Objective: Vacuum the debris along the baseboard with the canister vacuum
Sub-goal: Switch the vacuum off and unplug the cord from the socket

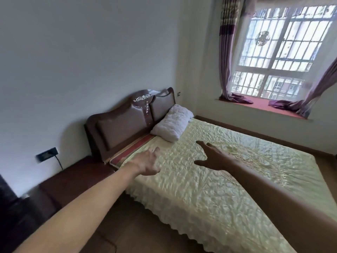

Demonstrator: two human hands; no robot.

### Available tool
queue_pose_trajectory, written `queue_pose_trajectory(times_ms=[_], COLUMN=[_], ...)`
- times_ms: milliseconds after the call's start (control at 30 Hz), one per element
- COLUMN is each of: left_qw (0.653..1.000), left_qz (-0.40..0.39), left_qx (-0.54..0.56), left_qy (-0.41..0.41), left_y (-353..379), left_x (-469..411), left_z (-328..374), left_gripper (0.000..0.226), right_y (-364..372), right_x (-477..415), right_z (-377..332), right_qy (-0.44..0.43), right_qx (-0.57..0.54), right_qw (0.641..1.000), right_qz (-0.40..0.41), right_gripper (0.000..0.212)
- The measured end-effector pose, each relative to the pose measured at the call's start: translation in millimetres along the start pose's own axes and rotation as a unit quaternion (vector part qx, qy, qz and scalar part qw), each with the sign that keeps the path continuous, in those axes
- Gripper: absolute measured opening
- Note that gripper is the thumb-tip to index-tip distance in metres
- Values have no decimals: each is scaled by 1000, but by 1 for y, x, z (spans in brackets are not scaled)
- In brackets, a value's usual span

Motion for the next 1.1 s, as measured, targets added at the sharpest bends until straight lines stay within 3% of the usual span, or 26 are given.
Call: queue_pose_trajectory(times_ms=[400,767,967,1100], left_qw=[990,976,966,958], left_qz=[22,55,54,48], left_qx=[32,78,83,76], left_qy=[-137,-194,-237,-273], left_y=[-5,-22,-22,-18], left_x=[-42,-108,-104,-94], left_z=[-145,-290,-361,-410], left_gripper=[89,92,90,91], right_y=[14,6,19,26], right_x=[-161,-321,-393,-430], right_z=[-81,-174,-227,-273], right_qy=[-126,-165,-204,-240], right_qx=[-15,16,34,52], right_qw=[992,985,977,968], right_qz=[-21,-39,-59,-55], right_gripper=[92,92,103,95])
Point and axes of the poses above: each hand's wrist, its own x-axis away from the middle knuckle, its own y-axis out of the palm, z = x × y, the point moved 7 cm from there along -x, towards the middle knuckle, and after that the axes turned 5 degrees about -z, right-handed, at the moved point
